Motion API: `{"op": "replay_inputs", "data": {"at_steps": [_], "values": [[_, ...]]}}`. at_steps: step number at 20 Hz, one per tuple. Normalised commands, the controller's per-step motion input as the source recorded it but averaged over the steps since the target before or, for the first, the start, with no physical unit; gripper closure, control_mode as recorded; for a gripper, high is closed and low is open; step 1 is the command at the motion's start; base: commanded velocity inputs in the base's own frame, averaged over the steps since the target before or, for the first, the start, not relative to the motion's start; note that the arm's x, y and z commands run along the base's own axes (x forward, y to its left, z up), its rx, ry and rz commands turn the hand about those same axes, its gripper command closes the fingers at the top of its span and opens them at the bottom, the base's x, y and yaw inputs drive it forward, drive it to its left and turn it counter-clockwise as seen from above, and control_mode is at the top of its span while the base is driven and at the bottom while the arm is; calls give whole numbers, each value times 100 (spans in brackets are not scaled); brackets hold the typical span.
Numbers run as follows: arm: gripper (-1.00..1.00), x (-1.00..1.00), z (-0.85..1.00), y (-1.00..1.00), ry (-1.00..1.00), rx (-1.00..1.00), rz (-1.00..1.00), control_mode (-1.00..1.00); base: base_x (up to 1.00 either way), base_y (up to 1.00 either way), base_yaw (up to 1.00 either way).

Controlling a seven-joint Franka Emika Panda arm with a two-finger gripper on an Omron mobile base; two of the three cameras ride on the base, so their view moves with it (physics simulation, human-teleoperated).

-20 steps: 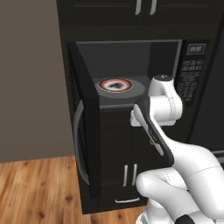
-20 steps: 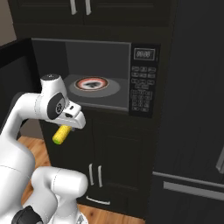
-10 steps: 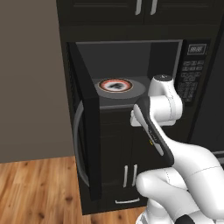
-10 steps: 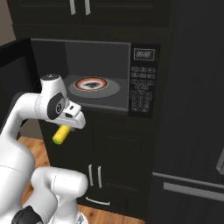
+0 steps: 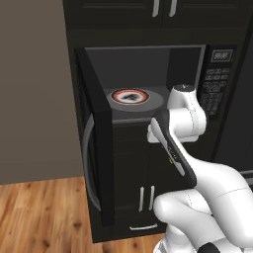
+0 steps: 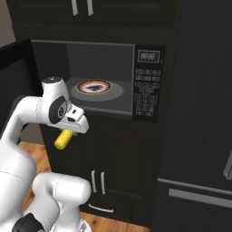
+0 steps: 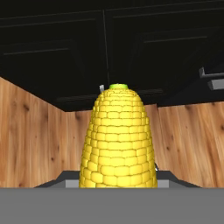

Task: Pick the corn from the counter and place it in the microwave. Then turn on the microwave.

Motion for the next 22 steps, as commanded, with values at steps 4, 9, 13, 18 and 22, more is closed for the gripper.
{"op": "replay_inputs", "data": {"at_steps": [4, 9, 13, 18, 22], "values": [[100, 0, 0, 0, 0, 0, 0, 100, 0, 0, 0], [100, 0, 0, 0, 0, 0, 0, 100, 2, 0, 0], [100, 0, 0, 0, 0, 0, 0, 100, 22, -1, 3], [100, 0, 0, 0, 0, 0, 0, 100, 27, 0, 4], [100, 0, 0, 0, 0, 0, 0, 100, 28, 0, 2]]}}
